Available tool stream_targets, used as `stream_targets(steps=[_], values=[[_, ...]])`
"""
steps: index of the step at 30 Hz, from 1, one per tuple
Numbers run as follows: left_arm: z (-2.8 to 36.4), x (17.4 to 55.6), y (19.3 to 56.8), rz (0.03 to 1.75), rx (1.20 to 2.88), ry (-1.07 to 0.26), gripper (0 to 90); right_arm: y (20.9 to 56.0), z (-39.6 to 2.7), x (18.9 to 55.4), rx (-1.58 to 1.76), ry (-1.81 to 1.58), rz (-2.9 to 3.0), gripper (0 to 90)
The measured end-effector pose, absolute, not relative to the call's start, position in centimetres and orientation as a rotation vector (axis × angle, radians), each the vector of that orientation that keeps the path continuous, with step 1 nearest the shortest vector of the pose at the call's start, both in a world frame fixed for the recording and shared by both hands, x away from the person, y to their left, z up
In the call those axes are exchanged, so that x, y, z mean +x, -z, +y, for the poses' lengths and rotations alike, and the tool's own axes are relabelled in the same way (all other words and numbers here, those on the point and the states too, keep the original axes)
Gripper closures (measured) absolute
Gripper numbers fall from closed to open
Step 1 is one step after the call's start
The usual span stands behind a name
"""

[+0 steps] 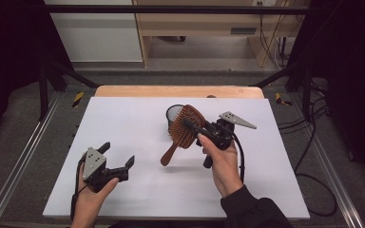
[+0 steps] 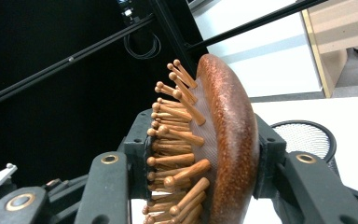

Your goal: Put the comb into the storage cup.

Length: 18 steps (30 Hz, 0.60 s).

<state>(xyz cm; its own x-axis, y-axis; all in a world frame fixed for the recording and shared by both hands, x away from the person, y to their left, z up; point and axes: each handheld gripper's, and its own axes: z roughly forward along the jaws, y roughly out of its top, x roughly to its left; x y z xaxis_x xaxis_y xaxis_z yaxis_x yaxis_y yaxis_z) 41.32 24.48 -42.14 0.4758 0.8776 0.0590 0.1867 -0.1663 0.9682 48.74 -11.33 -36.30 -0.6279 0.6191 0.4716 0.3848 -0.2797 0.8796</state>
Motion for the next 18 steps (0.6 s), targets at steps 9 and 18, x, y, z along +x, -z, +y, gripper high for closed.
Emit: stream_targets(steps=[9, 18], values=[[26.5, 41.8, 43.0, 1.013, 1.587, -0.790, 4.5, 35.9, -12.2, 49.1, 1.277, -2.006, 1.755, 52.5], [27.4, 42.1, 43.3, 1.047, 1.537, -0.754, 4.5, 34.3, -12.3, 49.8, 1.265, -1.992, 1.746, 52.5]])
